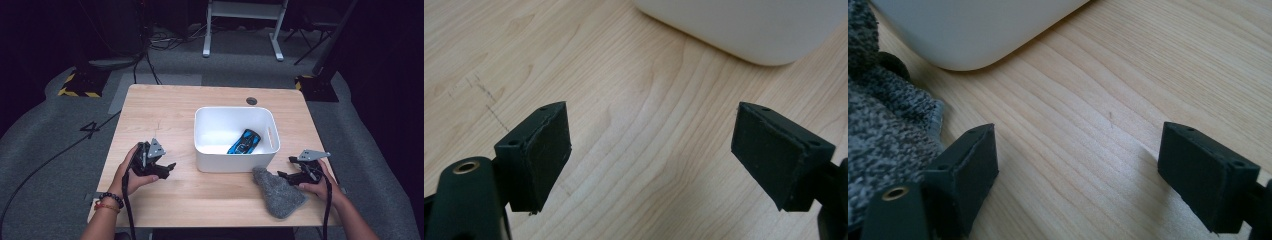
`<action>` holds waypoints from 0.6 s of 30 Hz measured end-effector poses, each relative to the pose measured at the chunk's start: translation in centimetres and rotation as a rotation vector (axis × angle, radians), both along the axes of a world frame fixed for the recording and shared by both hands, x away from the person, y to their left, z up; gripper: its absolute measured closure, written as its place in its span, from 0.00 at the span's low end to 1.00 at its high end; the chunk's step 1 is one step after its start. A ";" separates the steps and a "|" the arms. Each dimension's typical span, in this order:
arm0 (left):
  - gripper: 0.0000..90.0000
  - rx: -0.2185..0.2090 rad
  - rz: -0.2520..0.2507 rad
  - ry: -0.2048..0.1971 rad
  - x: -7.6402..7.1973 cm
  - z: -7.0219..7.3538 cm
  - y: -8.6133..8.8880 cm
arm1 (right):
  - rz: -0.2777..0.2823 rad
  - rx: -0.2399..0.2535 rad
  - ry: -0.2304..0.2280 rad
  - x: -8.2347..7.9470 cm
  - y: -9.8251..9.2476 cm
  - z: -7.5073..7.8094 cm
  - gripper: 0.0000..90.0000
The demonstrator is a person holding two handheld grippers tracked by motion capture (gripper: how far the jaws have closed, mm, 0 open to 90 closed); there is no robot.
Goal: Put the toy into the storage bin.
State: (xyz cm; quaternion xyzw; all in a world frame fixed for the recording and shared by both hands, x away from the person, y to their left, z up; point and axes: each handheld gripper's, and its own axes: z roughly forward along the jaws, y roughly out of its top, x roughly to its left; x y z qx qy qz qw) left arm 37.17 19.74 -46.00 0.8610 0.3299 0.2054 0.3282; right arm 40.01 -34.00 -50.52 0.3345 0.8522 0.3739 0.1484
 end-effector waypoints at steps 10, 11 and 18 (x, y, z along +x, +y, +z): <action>0.18 -0.014 0.035 0.038 -1.0 -1.4 0.8 | 0.000 0.000 0.000 0.0 0.0 0.0 0.18; 0.18 -0.018 0.041 0.044 -1.1 -1.6 0.9 | 0.000 0.000 0.000 0.0 0.0 0.0 0.18; 0.18 -0.009 0.070 0.097 -1.9 -3.3 1.3 | 0.000 -0.001 -0.001 0.0 0.0 0.0 0.18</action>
